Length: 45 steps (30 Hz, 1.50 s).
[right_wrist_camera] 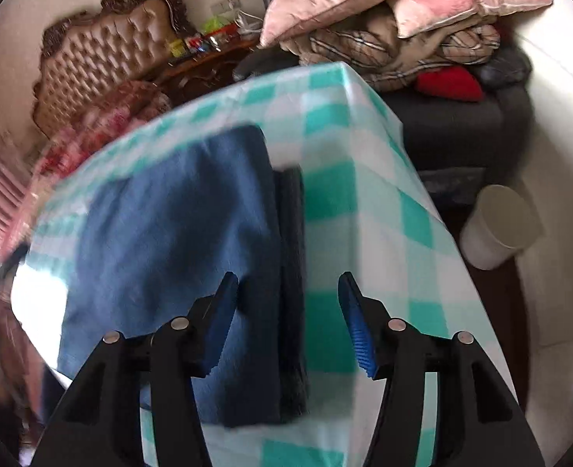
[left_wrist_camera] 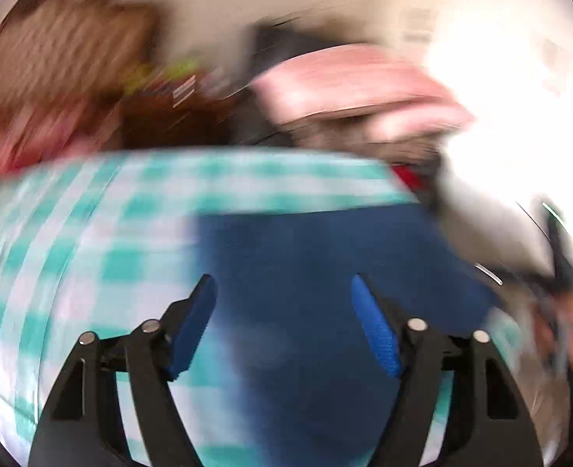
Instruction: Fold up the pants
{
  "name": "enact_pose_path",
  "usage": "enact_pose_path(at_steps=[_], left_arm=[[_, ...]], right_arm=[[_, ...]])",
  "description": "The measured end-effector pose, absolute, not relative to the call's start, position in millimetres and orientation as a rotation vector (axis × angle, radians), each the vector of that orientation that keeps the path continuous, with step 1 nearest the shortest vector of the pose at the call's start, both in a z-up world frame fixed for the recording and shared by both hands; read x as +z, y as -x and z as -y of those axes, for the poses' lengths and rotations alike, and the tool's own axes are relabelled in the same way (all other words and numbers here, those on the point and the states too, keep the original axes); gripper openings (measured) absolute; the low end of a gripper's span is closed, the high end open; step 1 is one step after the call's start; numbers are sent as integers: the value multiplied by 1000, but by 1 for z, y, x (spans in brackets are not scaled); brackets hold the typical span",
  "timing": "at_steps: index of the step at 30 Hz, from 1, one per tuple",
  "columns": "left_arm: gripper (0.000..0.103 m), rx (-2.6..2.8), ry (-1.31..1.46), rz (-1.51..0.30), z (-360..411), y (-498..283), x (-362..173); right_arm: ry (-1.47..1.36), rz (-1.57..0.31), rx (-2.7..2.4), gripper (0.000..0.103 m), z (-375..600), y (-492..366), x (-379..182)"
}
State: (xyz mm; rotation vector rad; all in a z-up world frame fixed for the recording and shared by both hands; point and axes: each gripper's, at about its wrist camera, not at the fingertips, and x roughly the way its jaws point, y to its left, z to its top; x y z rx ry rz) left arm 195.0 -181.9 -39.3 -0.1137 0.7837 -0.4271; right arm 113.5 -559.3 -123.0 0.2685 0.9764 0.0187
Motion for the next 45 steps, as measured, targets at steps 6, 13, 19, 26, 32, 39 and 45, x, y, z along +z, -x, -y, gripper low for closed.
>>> enact_pose_path(at_steps=[6,13,19,26,32,39,45], left_arm=[[53,-451,351,-1050,149,-290,-98],[27,-541,339,-1107,170,-301,-117],[38,-500,300,-1094,184,-301,-105],[42,-490,-14,-773,255,-219,-45],[33,-531,-81,-902,344,-219,-75],[39,-503,-128,-897,347,-210,-80],[60,-480,-101,-975,324,-185,-87]], right_arm=[[-322,-991,42,25,554,-99,-137],[-333,-996,27,20,546,-89,-135],[-335,-955,-15,20,544,-80,-130],[-136,-778,-166,58,508,-94,-63],[12,-909,-157,52,470,-207,-93],[75,-906,-232,52,473,-207,-119],[52,-879,-282,53,455,-159,-108]])
